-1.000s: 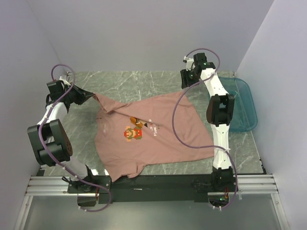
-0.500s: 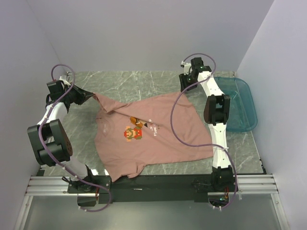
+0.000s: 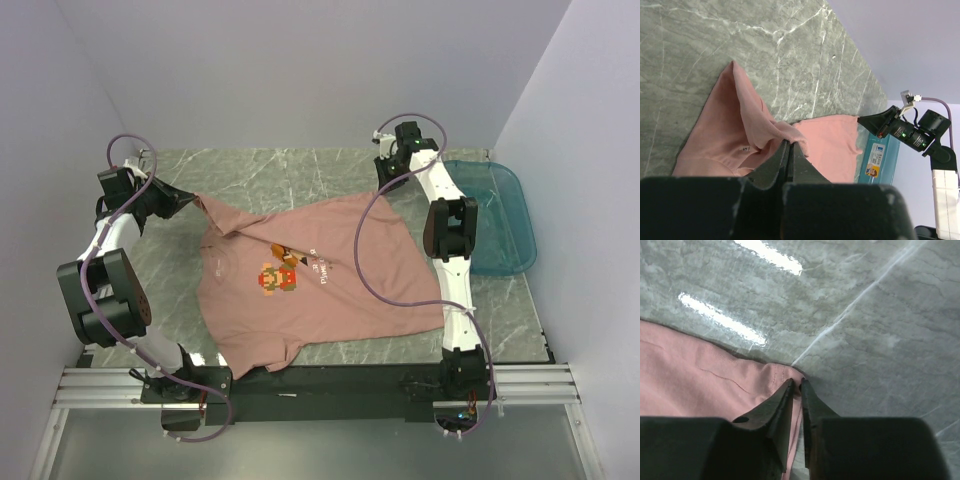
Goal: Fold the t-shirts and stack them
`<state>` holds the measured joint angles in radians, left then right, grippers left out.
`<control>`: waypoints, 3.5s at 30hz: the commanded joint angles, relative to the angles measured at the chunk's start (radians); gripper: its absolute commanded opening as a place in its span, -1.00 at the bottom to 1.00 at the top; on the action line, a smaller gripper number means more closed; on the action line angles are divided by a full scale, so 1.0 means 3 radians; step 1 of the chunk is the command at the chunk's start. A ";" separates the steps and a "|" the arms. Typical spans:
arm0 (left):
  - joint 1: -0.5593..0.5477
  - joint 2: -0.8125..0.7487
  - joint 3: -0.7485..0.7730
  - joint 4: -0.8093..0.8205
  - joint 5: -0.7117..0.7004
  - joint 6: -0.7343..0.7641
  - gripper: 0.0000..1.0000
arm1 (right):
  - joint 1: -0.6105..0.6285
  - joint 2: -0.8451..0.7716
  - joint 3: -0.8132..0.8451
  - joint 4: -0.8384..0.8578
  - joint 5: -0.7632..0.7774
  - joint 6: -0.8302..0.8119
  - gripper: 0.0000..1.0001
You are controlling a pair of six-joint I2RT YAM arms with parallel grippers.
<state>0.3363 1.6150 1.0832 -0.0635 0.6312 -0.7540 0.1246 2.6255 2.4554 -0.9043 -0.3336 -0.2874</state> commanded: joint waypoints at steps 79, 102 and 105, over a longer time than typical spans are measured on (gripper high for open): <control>-0.0124 -0.2412 0.2080 0.0263 -0.0784 -0.1051 -0.99 | -0.0343 -0.4963 -0.0260 0.0601 -0.0243 0.0406 -1.00; -0.0323 -0.1248 0.0471 0.0850 -0.0765 -0.0642 -0.99 | -0.0431 -0.3835 -0.2354 0.1587 -0.0724 0.0483 -1.00; -0.0344 -0.0488 0.0112 0.1106 -0.0637 -0.0581 -0.99 | -0.0323 -0.3365 -0.2733 0.1863 -0.0734 0.0462 -1.00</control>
<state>0.2409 1.3460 1.1744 0.1329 0.3725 -0.9508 -0.0002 1.5387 1.6966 -0.4564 -0.5159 -0.1490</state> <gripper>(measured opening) 0.012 0.006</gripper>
